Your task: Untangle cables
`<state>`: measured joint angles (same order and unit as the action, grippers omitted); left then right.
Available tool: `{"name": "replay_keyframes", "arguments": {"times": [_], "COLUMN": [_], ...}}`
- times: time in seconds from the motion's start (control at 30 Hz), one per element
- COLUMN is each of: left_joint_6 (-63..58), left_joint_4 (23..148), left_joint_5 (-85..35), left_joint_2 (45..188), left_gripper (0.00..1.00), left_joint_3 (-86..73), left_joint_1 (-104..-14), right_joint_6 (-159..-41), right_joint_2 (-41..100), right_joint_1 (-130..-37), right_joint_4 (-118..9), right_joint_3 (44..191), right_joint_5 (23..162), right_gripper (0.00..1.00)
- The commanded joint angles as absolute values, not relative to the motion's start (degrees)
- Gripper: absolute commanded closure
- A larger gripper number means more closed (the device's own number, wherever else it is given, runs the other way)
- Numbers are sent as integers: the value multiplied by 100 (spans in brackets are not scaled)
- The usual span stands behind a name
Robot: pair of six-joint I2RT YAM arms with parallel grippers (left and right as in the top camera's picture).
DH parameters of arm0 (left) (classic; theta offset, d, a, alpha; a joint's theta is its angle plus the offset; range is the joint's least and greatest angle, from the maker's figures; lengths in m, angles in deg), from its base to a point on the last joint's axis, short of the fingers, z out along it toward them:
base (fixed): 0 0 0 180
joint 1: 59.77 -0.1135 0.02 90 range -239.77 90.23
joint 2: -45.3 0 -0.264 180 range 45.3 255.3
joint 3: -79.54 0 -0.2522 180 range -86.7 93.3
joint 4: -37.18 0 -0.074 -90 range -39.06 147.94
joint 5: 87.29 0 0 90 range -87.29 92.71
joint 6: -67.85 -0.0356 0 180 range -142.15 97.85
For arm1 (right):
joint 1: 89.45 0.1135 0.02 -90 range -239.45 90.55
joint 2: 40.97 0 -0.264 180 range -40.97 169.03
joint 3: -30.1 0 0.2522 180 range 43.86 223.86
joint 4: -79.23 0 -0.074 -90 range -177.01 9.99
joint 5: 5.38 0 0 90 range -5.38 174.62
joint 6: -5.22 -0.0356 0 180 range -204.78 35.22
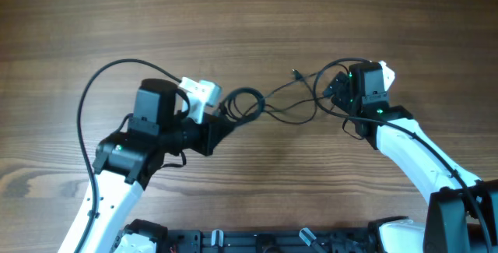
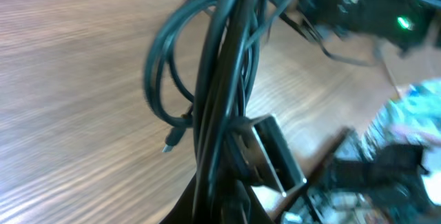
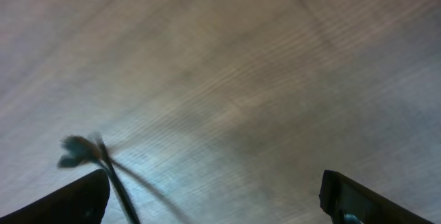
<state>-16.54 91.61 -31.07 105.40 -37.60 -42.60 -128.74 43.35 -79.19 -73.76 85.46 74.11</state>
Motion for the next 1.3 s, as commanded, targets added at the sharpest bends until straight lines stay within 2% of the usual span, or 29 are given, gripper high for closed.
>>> {"name": "replay_keyframes", "arguments": {"times": [0.0,0.13,0.3,0.4,0.43,0.53,0.6,0.7,0.83,0.93,1.0,1.1,1.13,1.17,1.27], "left_joint_6": [-918,-599,289,422,420,-164,-959,-1580,-1877,-1904,-1984,-2030,-2052,-2109,-2688], "left_joint_4": [9051,8907,8885,8706,8667,8634,8643,8581,8577,8581,8584,8623,8673,8743,9222], "left_joint_5": [-2170,-2025,-1109,-1282,-1335,-1614,-2456,-3702,-4690,-5221,-5459,-5538,-5535,-5535,-5511], "left_joint_2": [10470,10470,10472,10511,10548,10776,11016,11348,11739,11840,11838,11840,11840,11840,11840], "left_gripper": [96,96,96,96,96,96,96,96,96,96,96,96,96,96,96], "left_joint_3": [-3780,-3780,-3780,-3780,-3780,-3780,-3780,-3780,-3780,-3780,-3780,-3780,-3780,-3780,-3782], "left_joint_1": [-4730,-4981,-5021,-5014,-5014,-5014,-5014,-5014,-5014,-5014,-5014,-5014,-5014,-5014,-4957], "right_joint_6": [-13607,-13596,-13917,-13069,-12601,-11121,-10667,-10726,-10885,-11329,-11392,-11473,-11475,-11486,-11900], "right_joint_2": [4407,4407,4407,4407,4407,4387,4378,4378,4381,4387,4387,4387,4387,4387,4387], "right_joint_1": [-8065,-8065,-8065,-8063,-8063,-8063,-8063,-7967,-7497,-6929,-6769,-6557,-6529,-6525,-6531], "right_joint_4": [-7043,-6849,-6587,-6823,-6969,-7760,-8582,-9559,-9675,-9539,-9526,-9557,-9557,-9557,-9623], "right_joint_3": [8544,8544,8544,8544,8544,8544,8544,8544,8544,8544,8544,8544,8544,8544,8544], "right_joint_5": [7331,7379,7700,8876,9355,11840,13612,14782,14323,12823,12598,12661,12661,12661,12661], "right_gripper": [0,0,0,1,5,0,0,0,0,1,2,12,22,39,75]}}
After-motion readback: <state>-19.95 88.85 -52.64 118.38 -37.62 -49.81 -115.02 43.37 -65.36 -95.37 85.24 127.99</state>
